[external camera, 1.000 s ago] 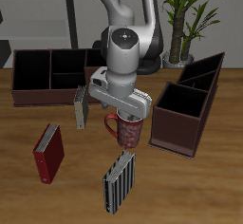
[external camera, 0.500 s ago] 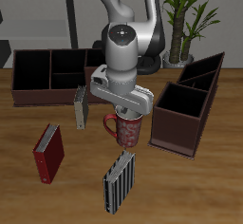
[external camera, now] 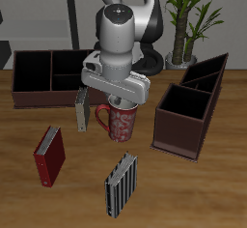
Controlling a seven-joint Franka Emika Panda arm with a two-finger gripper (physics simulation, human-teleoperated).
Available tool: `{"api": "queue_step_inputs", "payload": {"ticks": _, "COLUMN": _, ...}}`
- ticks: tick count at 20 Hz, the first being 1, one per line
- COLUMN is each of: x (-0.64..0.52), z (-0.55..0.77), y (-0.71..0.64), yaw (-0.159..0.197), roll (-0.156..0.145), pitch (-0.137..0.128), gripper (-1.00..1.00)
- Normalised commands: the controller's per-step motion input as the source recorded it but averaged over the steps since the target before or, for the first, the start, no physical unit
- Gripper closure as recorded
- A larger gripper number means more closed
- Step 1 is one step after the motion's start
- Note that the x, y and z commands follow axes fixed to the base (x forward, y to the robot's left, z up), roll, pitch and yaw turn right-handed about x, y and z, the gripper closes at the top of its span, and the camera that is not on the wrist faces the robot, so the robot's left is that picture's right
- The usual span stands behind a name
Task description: Place the red mug into the left desk caddy's left compartment and place the striped book into the left desk caddy's back compartment and place the red book into the back desk caddy's front compartment
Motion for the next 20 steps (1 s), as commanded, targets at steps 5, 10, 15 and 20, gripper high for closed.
{"api": "queue_step_inputs", "payload": {"ticks": 5, "x": -0.12, "z": 0.84, "y": -0.27, "yaw": 0.067, "roll": -0.057, "pitch": -0.092, "gripper": 1.00}}
{"api": "queue_step_inputs", "payload": {"ticks": 10, "x": -0.30, "z": 0.83, "y": -0.24, "yaw": 0.086, "roll": -0.060, "pitch": -0.105, "gripper": 1.00}}
{"api": "queue_step_inputs", "payload": {"ticks": 15, "x": -0.36, "z": 0.49, "y": -0.09, "yaw": 0.045, "roll": -0.034, "pitch": -0.056, "gripper": 1.00}}
{"api": "queue_step_inputs", "payload": {"ticks": 20, "x": -0.41, "z": 0.31, "y": 0.08, "yaw": 0.032, "roll": 0.015, "pitch": -0.036, "gripper": 1.00}}
